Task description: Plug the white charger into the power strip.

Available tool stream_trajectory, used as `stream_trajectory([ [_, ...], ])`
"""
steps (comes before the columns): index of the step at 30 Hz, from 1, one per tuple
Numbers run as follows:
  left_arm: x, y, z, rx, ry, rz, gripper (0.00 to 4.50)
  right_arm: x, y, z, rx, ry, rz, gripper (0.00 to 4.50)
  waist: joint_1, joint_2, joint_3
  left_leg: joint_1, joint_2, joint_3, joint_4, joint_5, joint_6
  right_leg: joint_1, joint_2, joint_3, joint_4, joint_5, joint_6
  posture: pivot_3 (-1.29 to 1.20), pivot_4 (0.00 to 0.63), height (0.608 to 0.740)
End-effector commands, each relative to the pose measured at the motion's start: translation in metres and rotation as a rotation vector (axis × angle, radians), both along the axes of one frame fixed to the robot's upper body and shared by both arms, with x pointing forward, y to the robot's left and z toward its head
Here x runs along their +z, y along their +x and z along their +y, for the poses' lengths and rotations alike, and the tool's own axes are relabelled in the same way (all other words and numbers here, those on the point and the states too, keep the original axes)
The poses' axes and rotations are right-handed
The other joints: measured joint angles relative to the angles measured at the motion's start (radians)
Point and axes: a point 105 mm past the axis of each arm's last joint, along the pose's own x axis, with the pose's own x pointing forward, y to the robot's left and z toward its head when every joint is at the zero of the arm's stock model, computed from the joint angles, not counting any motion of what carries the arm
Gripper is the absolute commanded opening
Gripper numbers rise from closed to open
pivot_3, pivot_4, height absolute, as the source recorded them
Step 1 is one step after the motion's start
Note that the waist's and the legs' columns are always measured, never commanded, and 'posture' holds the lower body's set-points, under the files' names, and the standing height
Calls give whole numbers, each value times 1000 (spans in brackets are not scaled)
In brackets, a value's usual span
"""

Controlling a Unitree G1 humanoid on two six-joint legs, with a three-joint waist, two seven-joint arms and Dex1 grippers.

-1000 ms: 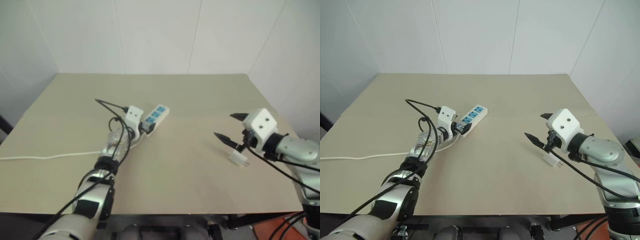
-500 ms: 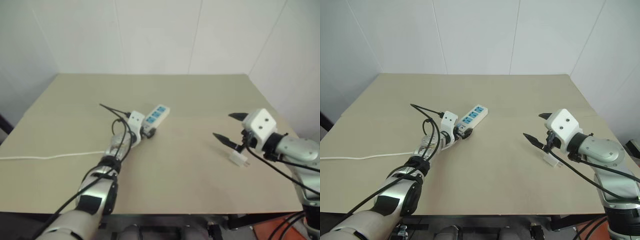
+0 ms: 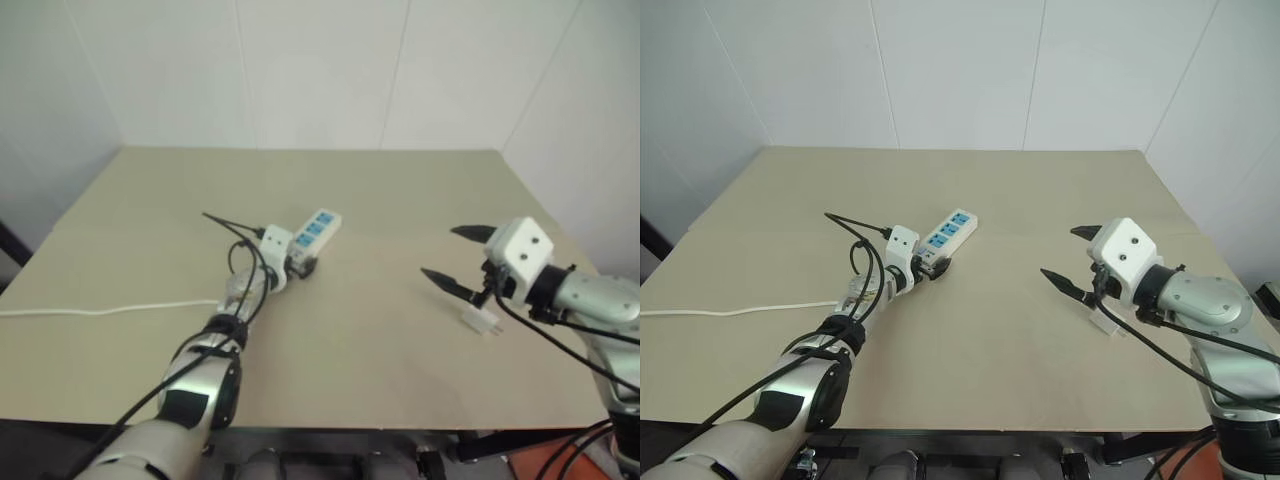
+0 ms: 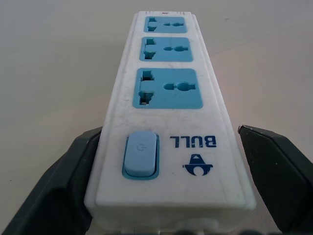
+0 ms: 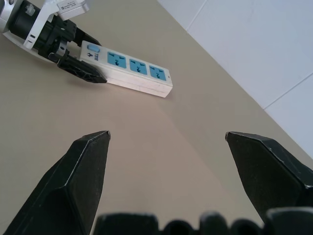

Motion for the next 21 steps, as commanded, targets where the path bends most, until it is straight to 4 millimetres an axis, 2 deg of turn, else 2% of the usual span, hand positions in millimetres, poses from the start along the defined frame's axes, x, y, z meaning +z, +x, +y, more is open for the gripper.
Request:
stream_trajectory([
  [1, -24, -10, -5, -24, 11, 77, 3905, 18, -8, 1, 13, -4, -71, 4500, 0, 0, 0, 0, 0, 0, 0, 0, 0, 0, 0, 0, 0, 0, 0, 0, 150, 740],
  [3, -26, -11, -4, -33, 2, 79, 3346, 20, -9, 2, 19, -2, -75, 4500, 1, 0, 0, 0, 0, 0, 0, 0, 0, 0, 0, 0, 0, 0, 0, 0, 150, 740],
  [11, -23, -19, -7, -131, -29, 45, 3309, 25, -9, 3, 28, 3, -90, 4500, -1, 1, -1, 0, 0, 0, 0, 0, 0, 0, 0, 0, 0, 0, 1, 0, 150, 740],
  [17, -6, -42, -18, -457, 6, -24, 3309, 26, -8, -6, 8, -5, -86, 4500, -1, 1, -1, 0, 0, 0, 0, 0, 0, 0, 0, 0, 0, 1, -2, 0, 150, 740],
  [21, 4, -63, -16, -674, 50, -40, 3309, 25, -10, -14, -5, -10, -68, 4500, -3, 1, -1, -1, 0, 0, 0, 0, 0, 0, 0, 0, 0, 3, -5, 0, 150, 740],
])
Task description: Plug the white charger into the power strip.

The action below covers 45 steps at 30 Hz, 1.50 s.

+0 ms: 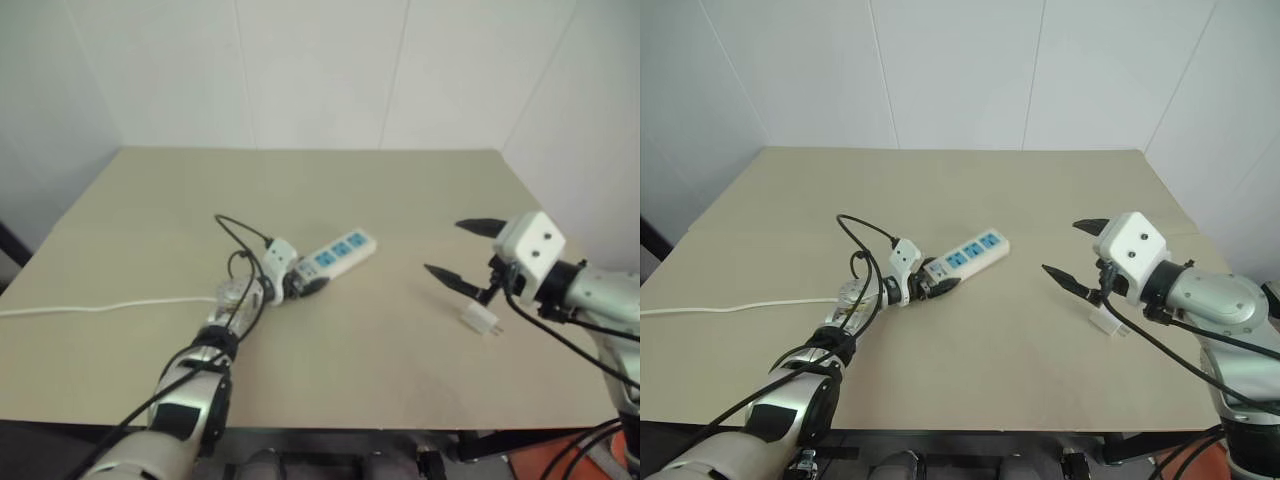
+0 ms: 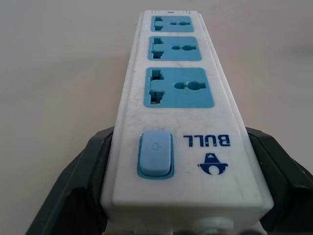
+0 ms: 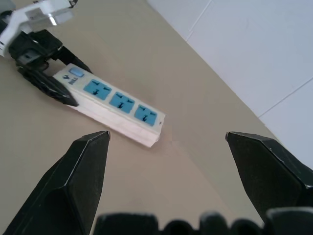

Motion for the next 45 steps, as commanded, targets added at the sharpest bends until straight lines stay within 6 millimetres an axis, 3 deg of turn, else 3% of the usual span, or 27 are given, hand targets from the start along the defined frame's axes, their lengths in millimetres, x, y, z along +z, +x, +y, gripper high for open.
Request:
stream_trajectory([
  [1, 10, -19, -4, -190, 17, -16, 3309, 12, -5, -9, -9, -8, -42, 4500, -2, 0, 0, 0, 0, 0, 0, 0, 0, 0, 0, 0, 0, 0, 0, 0, 150, 740],
  [9, 13, -47, 1, -378, 94, -22, 3309, 4, -7, -25, -50, -34, 33, 4500, -13, 0, 0, 0, 0, 0, 0, 0, 0, 0, 0, 0, 0, 0, 0, 0, 150, 740],
  [21, -3, -55, -4, -385, 147, -20, 3309, -14, 16, -50, -281, -11, 359, 4500, -12, 0, 0, 0, 1, 0, 1, 0, 0, 0, 0, 0, 0, 0, 0, 0, 150, 740],
  [35, -4, -70, 2, -504, 144, -11, 3309, -24, 25, -39, -230, -128, 506, 4500, -12, 0, 0, -3, 1, 0, 1, 0, 1, -3, 0, 0, 0, 0, 0, 0, 150, 740],
  [45, -9, -74, -4, -505, 139, -5, 3309, -54, 27, -49, -299, -225, 700, 4500, -13, 0, 0, -2, 1, 0, 1, 0, 1, -3, 0, 0, 0, 0, 0, 0, 150, 740],
])
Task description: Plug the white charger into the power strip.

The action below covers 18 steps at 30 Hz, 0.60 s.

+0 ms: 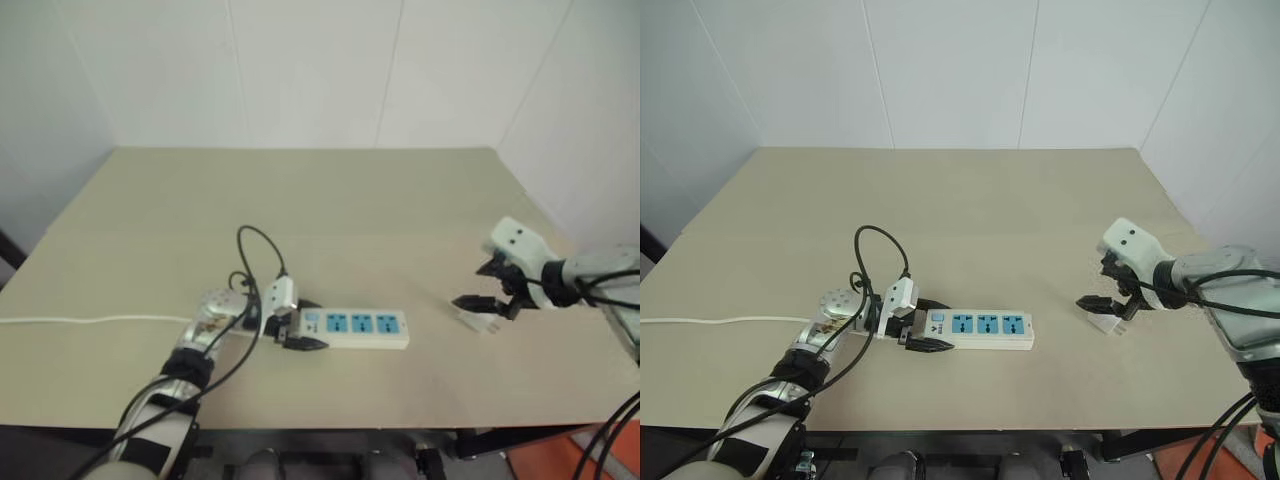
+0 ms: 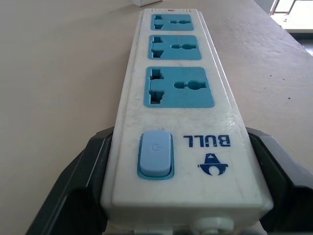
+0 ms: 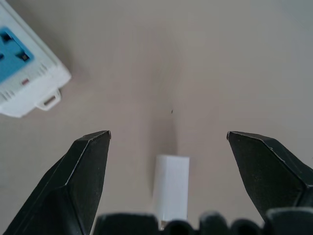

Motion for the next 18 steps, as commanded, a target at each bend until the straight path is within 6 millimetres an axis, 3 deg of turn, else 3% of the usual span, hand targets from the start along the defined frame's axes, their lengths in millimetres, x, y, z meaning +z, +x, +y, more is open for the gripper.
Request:
stream_trajectory([
  [1, 0, -3, -7, -23, 4, -16, 3309, 9, 5, -2, -24, -36, 14, 4500, 0, 0, 0, 0, 0, 0, 0, 0, 0, 0, 0, 0, 0, 0, 0, 0, 150, 740],
  [18, -2, -2, -7, 1, 2, -11, 3309, -22, 23, -7, -82, -185, 202, 4500, 3, 1, 0, -1, 0, 0, 0, 0, 0, -1, 0, 0, 0, 0, 0, 0, 150, 740],
])
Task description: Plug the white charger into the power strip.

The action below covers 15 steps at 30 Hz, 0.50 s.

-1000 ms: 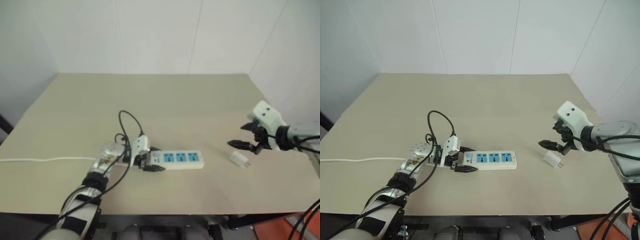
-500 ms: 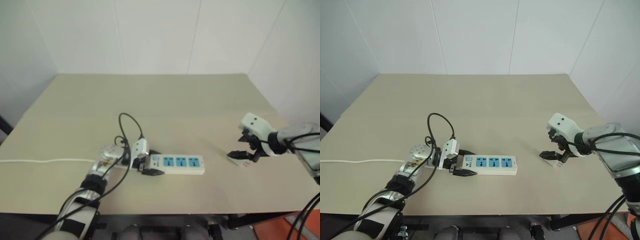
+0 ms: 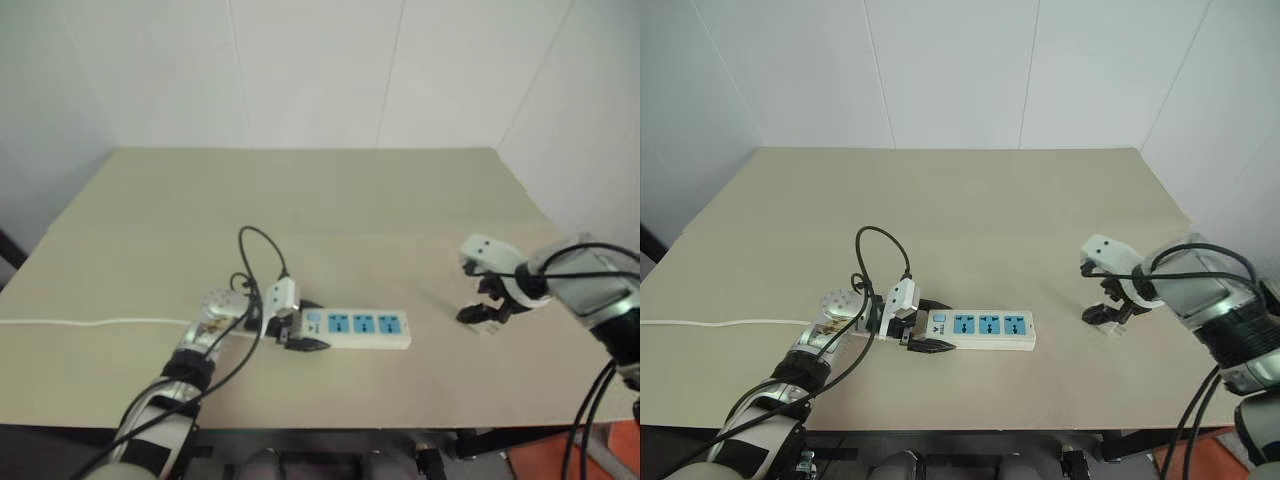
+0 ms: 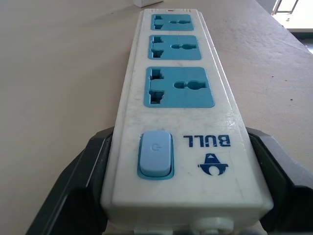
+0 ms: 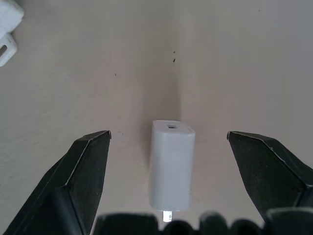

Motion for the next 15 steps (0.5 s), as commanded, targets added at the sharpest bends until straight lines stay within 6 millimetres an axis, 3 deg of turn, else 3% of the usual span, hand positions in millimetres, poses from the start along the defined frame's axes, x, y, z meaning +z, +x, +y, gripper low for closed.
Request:
stream_trajectory([
  [1, -2, -2, -4, -8, 5, 0, 3309, 6, 7, -3, 1, -30, -26, 4500, 1, 0, 0, 0, 0, 0, 0, 0, 0, 0, 0, 0, 0, 0, 0, 0, 150, 740],
  [15, -3, -3, -3, 1, 5, 5, 3309, -17, 20, -5, -32, -66, 39, 4500, -2, 0, 0, 2, 0, 0, 0, 0, 0, 2, 0, 0, 1, 0, 0, 0, 150, 740],
])
